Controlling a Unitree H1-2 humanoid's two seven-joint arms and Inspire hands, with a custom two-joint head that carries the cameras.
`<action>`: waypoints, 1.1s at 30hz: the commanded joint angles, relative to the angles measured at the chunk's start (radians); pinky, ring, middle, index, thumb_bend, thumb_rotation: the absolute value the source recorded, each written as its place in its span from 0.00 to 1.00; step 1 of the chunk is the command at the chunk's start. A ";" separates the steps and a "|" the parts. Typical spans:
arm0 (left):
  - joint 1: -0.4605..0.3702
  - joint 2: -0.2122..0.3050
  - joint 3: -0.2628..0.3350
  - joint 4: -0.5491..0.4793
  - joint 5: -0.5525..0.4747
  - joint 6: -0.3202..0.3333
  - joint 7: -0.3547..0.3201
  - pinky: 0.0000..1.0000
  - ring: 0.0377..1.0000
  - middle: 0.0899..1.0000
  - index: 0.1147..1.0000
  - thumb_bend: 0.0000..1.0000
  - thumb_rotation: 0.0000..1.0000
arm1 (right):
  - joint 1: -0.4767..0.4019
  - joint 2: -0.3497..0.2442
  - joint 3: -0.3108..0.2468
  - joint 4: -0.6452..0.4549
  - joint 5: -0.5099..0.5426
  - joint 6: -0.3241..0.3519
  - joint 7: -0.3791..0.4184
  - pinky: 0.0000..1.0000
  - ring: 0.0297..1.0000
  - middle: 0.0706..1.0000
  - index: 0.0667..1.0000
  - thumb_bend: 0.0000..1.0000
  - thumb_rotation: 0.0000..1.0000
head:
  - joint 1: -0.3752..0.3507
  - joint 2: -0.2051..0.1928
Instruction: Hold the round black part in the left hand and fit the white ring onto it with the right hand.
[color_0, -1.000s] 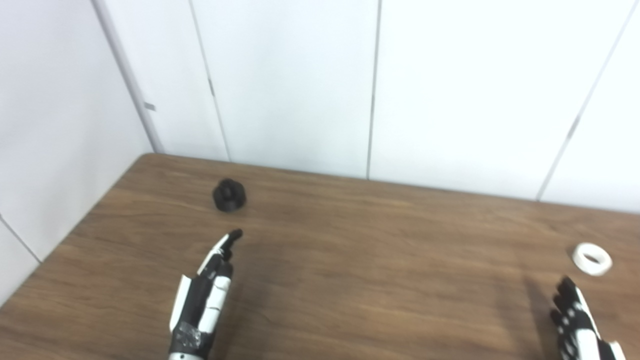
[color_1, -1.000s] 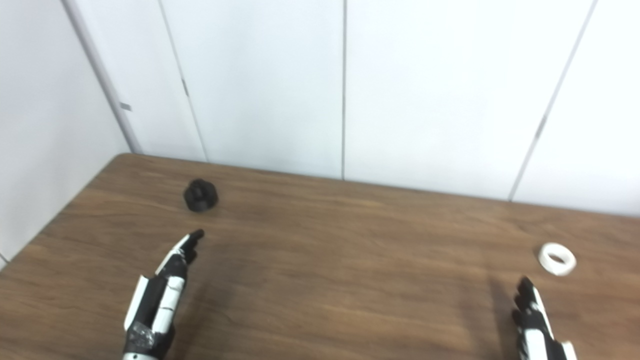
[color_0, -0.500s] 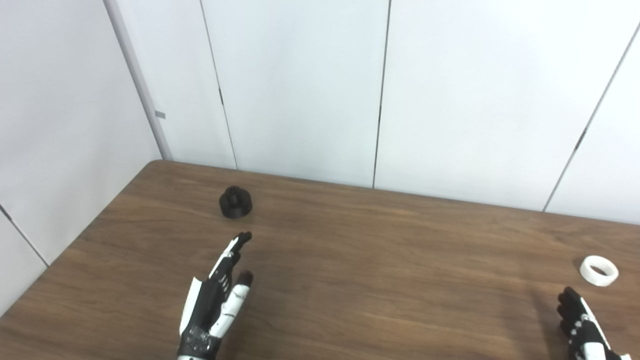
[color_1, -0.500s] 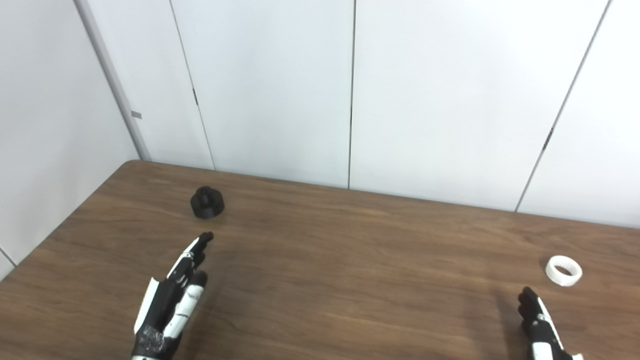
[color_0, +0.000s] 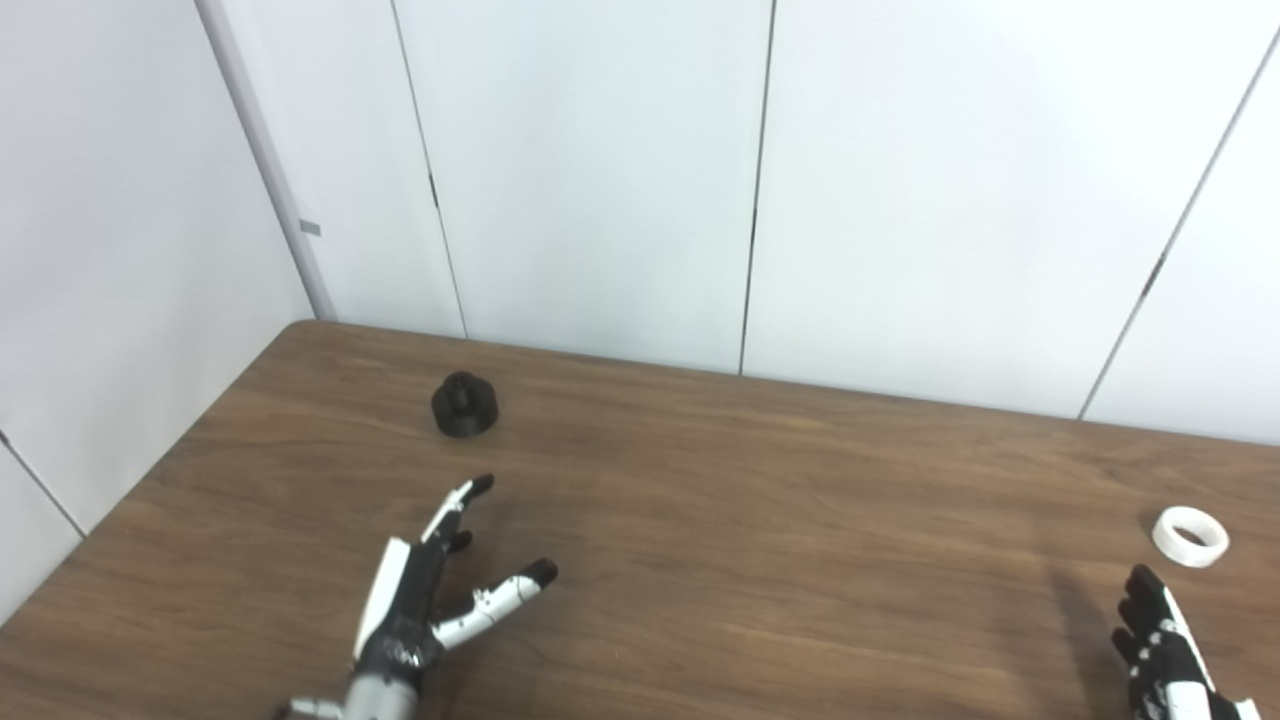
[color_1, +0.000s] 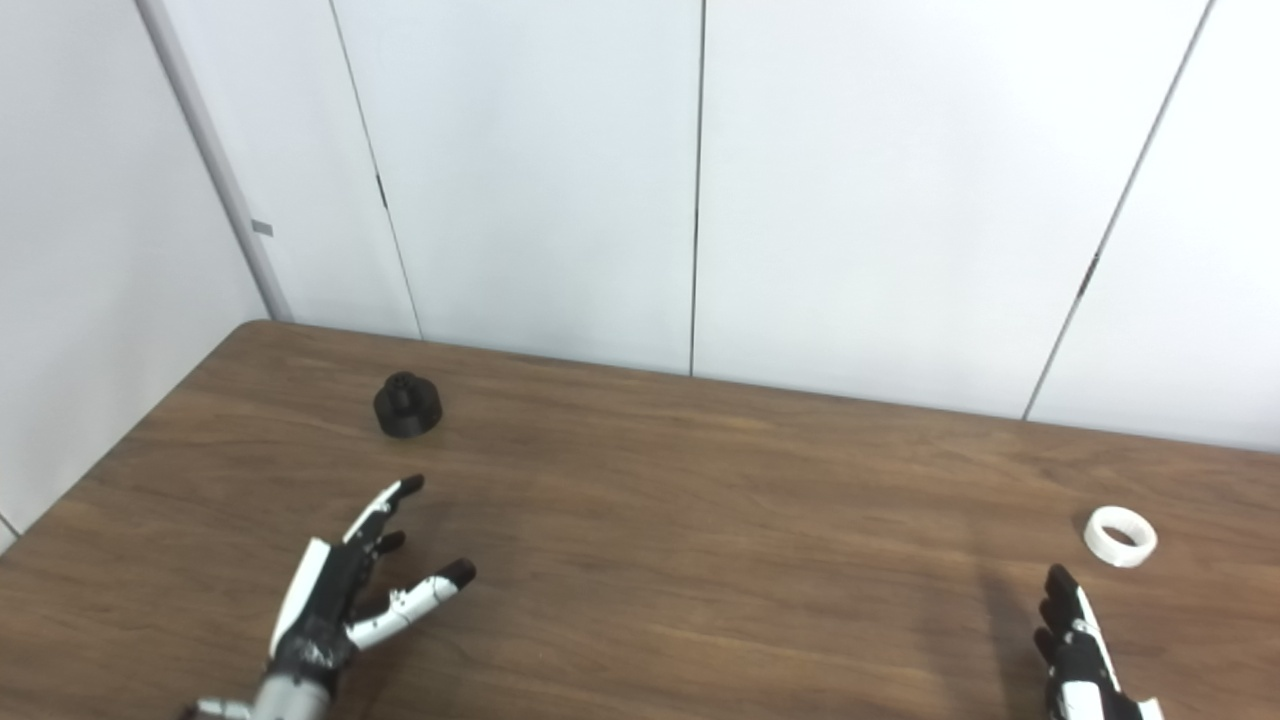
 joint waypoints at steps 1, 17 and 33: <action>-0.063 0.049 0.006 -0.025 0.055 0.031 0.000 1.00 1.00 1.00 0.95 0.98 0.48 | 0.009 0.006 0.007 0.041 -0.007 -0.030 -0.002 1.00 1.00 1.00 0.98 0.56 1.00 | -0.003 0.001; -0.276 0.172 0.027 0.181 0.160 0.095 0.049 1.00 1.00 1.00 0.95 1.00 0.46 | 0.007 0.019 0.010 0.005 -0.035 0.008 -0.021 1.00 1.00 1.00 0.99 0.46 1.00 | -0.006 0.002; -0.455 0.264 0.005 0.445 0.217 0.084 0.124 1.00 1.00 0.99 0.90 1.00 0.46 | 0.010 0.026 0.012 -0.017 -0.053 0.022 -0.020 1.00 1.00 1.00 0.99 0.35 1.00 | -0.007 0.005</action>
